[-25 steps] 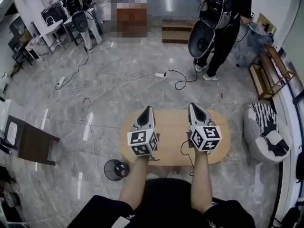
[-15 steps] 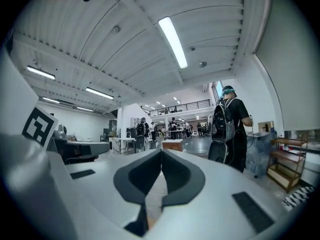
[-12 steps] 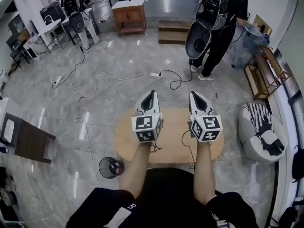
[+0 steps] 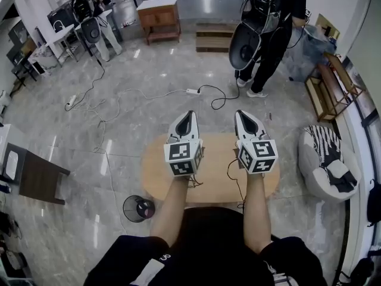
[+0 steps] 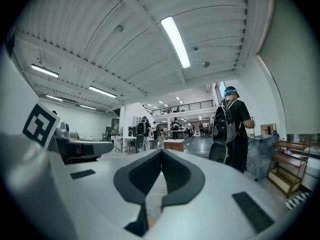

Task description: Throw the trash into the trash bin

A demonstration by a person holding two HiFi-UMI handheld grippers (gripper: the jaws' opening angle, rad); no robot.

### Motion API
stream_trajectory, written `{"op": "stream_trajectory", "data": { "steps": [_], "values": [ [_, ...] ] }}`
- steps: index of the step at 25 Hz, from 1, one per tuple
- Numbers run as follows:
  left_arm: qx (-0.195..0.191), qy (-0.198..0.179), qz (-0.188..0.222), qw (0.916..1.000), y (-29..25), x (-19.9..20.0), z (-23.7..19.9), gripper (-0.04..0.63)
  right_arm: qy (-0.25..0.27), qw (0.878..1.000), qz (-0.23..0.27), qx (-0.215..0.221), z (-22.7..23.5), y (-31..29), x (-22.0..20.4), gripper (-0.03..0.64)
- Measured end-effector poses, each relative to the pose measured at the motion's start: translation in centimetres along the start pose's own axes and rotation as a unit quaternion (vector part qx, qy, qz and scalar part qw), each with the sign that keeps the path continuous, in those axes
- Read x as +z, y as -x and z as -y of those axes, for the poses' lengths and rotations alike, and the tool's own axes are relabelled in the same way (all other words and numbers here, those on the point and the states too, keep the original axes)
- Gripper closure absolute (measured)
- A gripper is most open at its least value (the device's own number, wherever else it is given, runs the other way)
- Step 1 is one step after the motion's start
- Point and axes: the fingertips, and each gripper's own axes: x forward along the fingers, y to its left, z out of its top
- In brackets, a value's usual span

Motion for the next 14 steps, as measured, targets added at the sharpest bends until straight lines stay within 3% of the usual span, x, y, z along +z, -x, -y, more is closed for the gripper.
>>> {"op": "stream_trajectory", "data": {
  "steps": [14],
  "values": [
    [-0.001, -0.007, -0.005, 1.0, 0.17, -0.19, 1.07, 0.589, 0.011, 1.0, -0.006, 0.004, 0.25, 0.59, -0.31, 0.607]
  ]
}}
